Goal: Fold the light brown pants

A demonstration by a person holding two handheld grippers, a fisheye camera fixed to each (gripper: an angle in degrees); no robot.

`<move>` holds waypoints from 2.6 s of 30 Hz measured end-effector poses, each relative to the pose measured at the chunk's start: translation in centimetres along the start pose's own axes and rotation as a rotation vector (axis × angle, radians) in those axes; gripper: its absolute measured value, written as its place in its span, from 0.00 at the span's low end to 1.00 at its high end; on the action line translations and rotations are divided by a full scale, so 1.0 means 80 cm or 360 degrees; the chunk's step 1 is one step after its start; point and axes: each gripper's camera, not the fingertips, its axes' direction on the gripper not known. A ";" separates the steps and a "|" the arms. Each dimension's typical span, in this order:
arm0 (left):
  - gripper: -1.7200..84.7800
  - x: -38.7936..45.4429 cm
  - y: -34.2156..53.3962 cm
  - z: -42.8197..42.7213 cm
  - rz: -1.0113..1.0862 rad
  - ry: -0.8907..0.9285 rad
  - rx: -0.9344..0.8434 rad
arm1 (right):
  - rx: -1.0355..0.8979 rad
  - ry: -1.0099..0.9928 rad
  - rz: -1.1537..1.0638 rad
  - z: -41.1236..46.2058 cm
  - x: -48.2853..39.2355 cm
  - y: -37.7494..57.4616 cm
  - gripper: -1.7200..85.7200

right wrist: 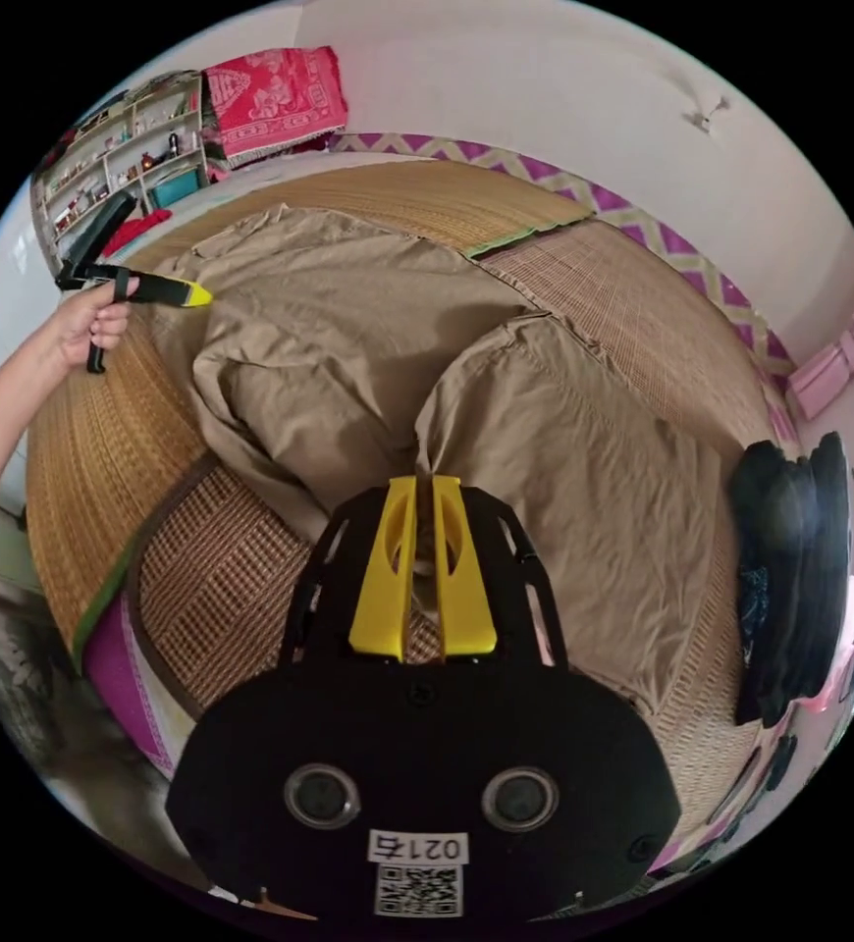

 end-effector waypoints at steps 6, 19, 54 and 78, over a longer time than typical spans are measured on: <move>0.01 -0.022 0.006 0.004 -0.0030 0.0022 0.0010 | 0.0168 -0.0488 0.0363 -0.004 0.090 0.051 0.03; 0.01 -0.061 0.012 0.007 -0.0050 0.0031 0.0016 | 0.0021 -0.0052 -0.0036 0.062 0.024 0.106 0.02; 0.01 -0.288 0.052 -0.207 -0.0400 -0.0619 0.0056 | 0.0510 -0.0692 0.1638 0.072 0.545 0.696 0.02; 0.04 -0.054 -0.044 -0.251 0.0544 -0.0517 0.0325 | 0.0356 -0.0245 -0.0079 0.066 0.277 0.162 0.10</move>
